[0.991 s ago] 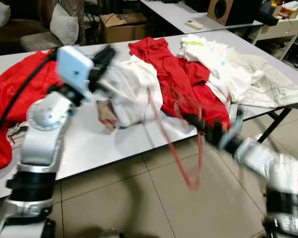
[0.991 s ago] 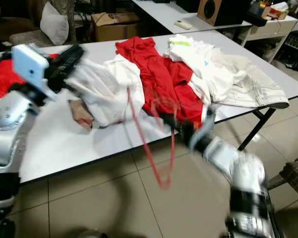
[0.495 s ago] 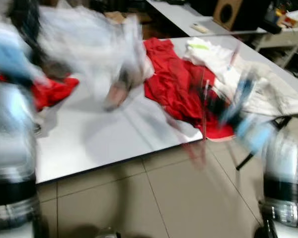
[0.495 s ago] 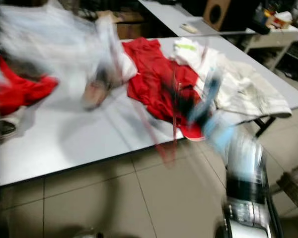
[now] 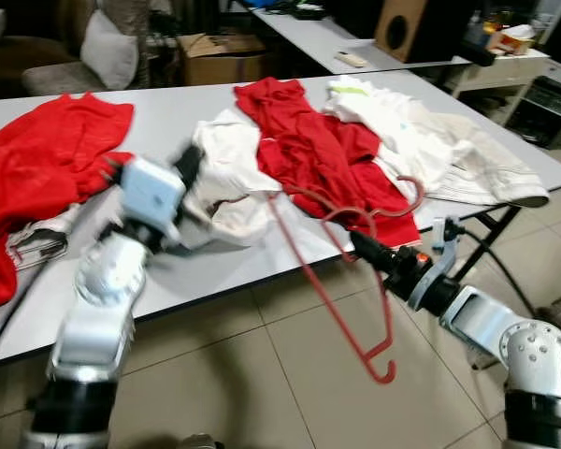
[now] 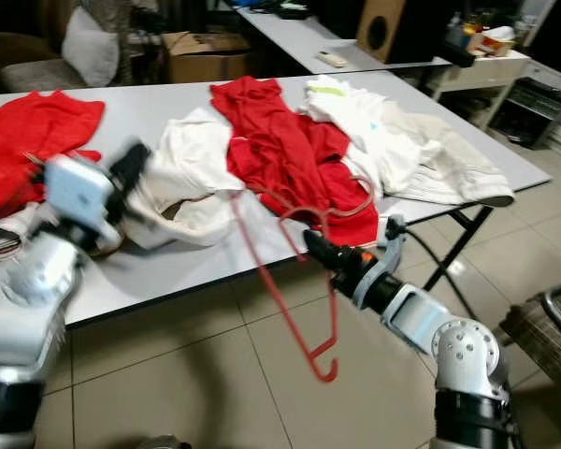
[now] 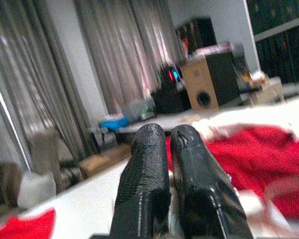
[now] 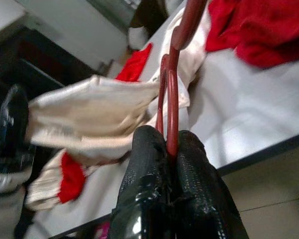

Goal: Hang hanger

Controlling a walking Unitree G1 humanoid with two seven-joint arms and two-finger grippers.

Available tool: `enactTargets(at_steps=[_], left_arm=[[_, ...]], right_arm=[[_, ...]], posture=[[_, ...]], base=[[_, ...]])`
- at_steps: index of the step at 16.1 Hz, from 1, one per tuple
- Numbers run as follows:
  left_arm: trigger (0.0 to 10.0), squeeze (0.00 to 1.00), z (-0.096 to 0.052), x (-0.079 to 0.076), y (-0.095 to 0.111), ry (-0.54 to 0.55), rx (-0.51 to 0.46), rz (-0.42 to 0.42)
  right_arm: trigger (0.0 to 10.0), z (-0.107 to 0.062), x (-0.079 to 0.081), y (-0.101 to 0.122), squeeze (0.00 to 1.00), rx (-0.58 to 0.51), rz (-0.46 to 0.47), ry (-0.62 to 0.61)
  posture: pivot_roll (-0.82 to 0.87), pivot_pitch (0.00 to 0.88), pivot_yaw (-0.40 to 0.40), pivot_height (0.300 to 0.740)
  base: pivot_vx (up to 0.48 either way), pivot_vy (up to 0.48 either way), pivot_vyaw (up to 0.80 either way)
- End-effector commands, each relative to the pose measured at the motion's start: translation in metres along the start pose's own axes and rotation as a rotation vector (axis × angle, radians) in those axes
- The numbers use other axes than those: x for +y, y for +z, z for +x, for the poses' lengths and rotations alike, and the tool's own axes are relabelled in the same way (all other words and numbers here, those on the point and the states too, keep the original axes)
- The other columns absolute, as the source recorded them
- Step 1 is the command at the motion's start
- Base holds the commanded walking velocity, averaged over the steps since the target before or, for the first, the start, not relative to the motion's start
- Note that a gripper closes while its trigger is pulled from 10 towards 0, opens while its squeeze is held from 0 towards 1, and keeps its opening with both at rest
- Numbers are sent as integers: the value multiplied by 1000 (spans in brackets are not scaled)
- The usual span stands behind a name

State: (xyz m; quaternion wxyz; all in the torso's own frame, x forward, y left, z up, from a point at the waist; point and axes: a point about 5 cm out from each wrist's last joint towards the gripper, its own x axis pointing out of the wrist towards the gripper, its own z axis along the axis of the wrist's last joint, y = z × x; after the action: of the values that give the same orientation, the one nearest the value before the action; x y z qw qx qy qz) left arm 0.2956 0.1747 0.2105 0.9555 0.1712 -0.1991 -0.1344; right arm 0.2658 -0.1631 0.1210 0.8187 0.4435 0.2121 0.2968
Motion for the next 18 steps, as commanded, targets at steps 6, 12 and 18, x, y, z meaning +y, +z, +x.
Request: enactTargets(at_steps=[6, 12, 18], left_arm=[[0, 0, 3, -11, 27, -142, -143, -26], [0, 0, 13, 3, 18, -78, -57, 37], [0, 0, 24, 13, 11, -16, 1, 48]], right_arm=[[10000, -9, -2, -11, 0, 48, 129, 119], [10000, -23, 5, -10, 0, 100, 120, 166], [10000, -46, 10, -5, 0, 95, 104, 211]], posture=[[-31, 0, -80, 740], [-18, 0, -96, 740], [-46, 0, -86, 740]], base=[[0, 0, 0], [0, 0, 0], [0, 0, 0]])
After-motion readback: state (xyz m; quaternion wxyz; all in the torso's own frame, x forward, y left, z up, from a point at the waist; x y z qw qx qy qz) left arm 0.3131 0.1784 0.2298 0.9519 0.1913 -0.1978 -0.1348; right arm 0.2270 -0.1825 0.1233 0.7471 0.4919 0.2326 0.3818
